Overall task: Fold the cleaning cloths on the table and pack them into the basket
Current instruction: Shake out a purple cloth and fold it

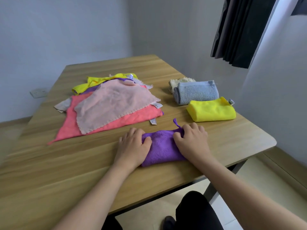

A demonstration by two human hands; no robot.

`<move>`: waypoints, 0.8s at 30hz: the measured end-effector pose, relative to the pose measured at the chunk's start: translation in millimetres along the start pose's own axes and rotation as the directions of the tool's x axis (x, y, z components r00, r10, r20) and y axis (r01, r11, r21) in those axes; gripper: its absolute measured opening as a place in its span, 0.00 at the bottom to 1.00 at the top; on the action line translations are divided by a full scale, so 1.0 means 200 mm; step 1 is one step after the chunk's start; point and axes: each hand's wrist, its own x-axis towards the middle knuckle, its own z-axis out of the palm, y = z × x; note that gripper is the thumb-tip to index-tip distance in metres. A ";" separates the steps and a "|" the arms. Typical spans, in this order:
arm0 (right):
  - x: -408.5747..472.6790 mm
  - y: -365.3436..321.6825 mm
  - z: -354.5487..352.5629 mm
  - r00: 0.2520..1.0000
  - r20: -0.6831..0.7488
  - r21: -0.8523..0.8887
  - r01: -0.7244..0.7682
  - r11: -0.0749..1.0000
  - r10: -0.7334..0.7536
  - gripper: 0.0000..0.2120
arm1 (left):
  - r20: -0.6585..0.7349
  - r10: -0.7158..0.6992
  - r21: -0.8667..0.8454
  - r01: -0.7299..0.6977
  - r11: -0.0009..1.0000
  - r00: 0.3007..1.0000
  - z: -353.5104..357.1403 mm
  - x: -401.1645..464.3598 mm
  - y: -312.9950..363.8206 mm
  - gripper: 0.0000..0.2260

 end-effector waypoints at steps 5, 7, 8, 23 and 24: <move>0.01 0.06 -0.04 0.999 0.017 0.345 0.030 0.938 -0.039 0.06 | 0.053 -0.083 -0.249 0.094 0.964 0.995 -0.05 -0.01 0.09 0.07; 0.02 0.14 -0.08 0.997 0.026 0.463 0.050 0.885 -0.070 0.06 | 0.074 -0.101 -0.376 0.121 0.919 0.992 -0.02 -0.01 0.16 0.05; 0.03 0.17 -0.11 0.998 0.022 0.501 0.047 0.864 -0.067 0.06 | 0.084 -0.106 -0.435 0.132 0.891 0.991 0.01 -0.01 0.21 0.05; 0.26 0.90 -0.34 0.932 -0.072 0.149 -0.343 0.928 0.356 0.17 | -0.053 0.210 -0.195 -0.216 0.957 0.976 0.43 0.10 0.99 0.10; 0.25 0.91 -0.31 0.938 -0.097 0.104 -0.324 0.940 0.334 0.17 | -0.072 0.201 -0.168 -0.210 0.963 0.977 0.45 0.12 0.98 0.11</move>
